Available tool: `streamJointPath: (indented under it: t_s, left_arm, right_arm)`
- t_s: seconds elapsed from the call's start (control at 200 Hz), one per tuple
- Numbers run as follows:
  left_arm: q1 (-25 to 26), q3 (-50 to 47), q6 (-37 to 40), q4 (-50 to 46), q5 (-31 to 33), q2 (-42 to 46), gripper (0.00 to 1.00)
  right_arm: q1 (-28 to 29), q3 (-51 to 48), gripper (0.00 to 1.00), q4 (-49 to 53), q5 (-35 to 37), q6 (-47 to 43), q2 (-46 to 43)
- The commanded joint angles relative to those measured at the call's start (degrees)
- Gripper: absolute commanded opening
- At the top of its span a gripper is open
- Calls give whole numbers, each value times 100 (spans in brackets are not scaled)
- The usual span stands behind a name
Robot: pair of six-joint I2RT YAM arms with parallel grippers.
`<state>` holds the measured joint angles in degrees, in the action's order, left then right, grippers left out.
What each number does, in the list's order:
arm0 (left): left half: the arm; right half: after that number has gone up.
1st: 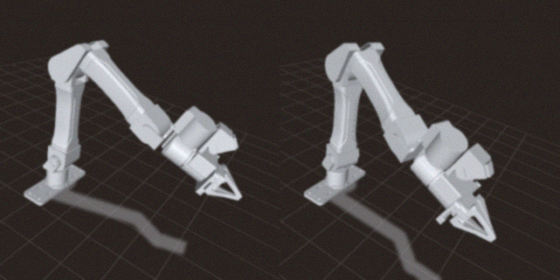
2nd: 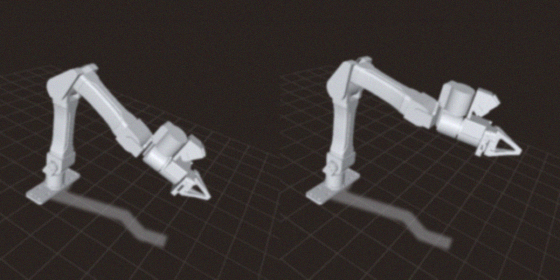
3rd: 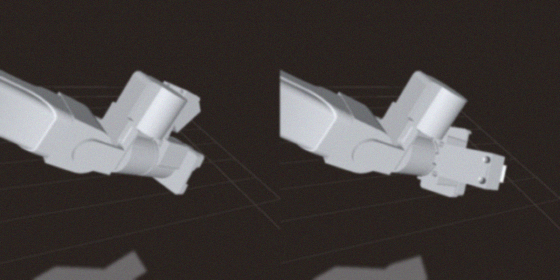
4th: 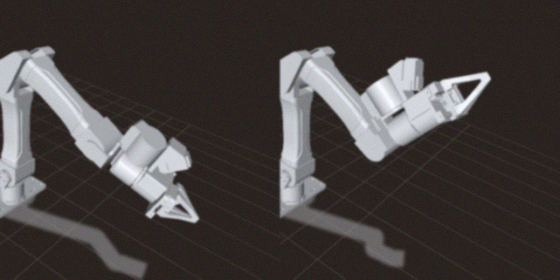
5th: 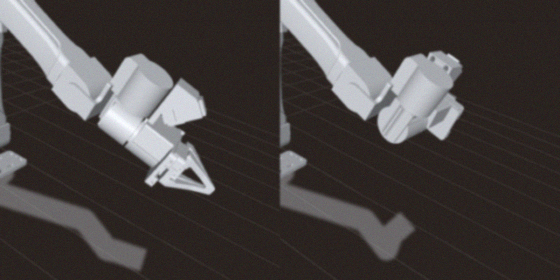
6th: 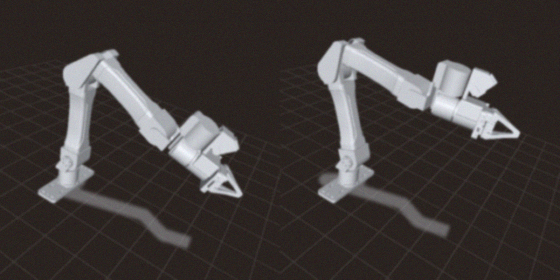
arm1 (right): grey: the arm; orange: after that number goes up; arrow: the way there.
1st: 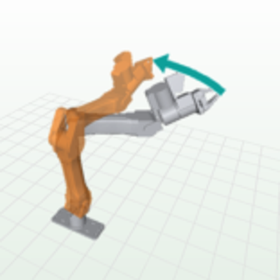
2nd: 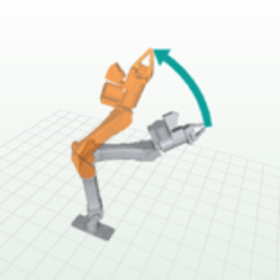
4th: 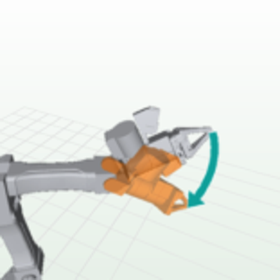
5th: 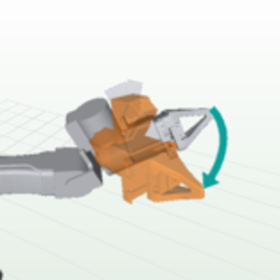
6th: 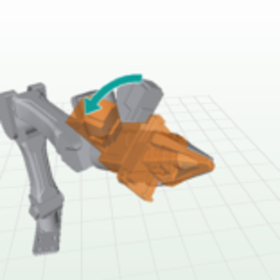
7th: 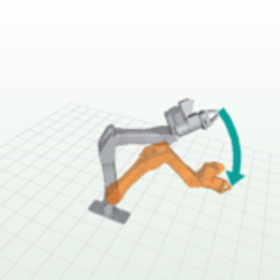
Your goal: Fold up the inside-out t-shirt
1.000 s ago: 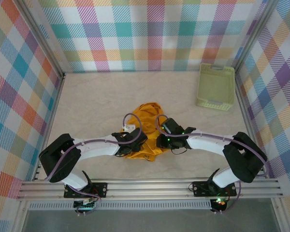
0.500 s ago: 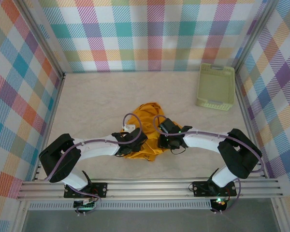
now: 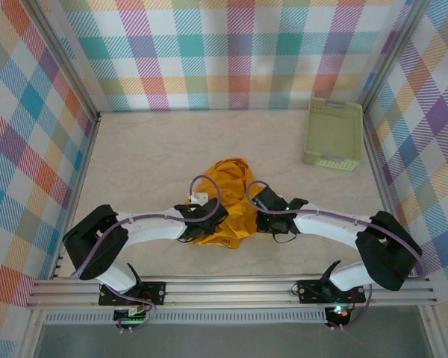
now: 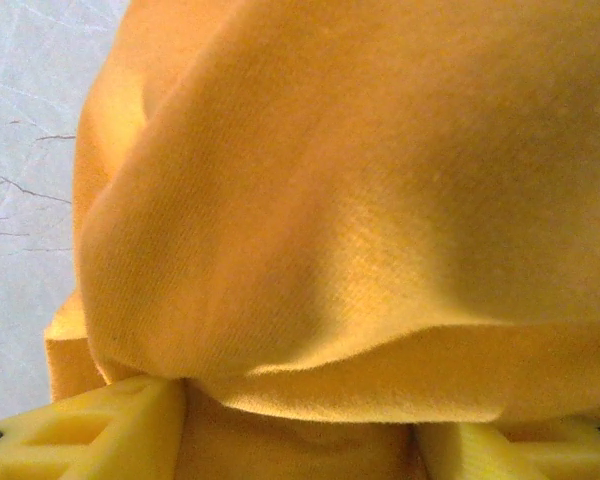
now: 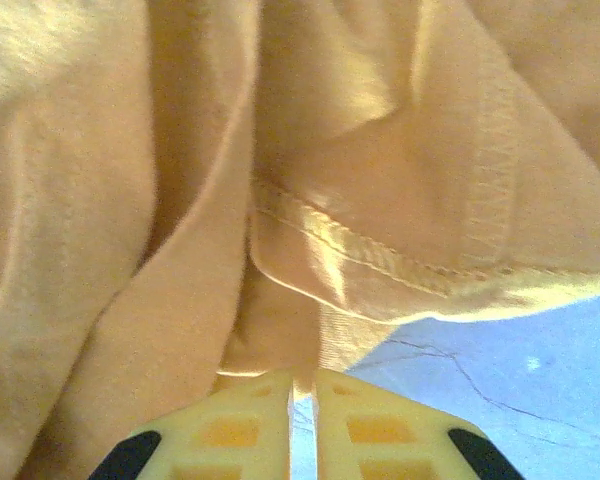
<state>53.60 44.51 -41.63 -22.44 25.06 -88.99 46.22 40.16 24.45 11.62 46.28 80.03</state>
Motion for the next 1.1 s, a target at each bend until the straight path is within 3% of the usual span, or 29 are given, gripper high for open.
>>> streamJointPath:
  t_s: [0.0, 0.185, 0.68, 0.85, 1.094]
  left_arm:
    - [50, 113, -48, -180, 122, 36, 61]
    - [45, 102, 16, -95, 30, 90, 61]
    - [54, -17, 10, -54, 14, 196, 61]
    - [52, -60, -30, -32, 25, 198, 61]
    - [53, -46, -75, -121, 134, 176, 61]
  right_arm:
    - [28, -87, 18, 192, 76, 51, -172]
    - [72, 205, 35, -248, -508, -204, -276]
    - [17, 1006, 44, -72, 20, -148, 883]
    - [-11, 1039, 43, 263, 325, 12, 1030]
    - [-16, 481, 29, 368, 559, 244, 628]
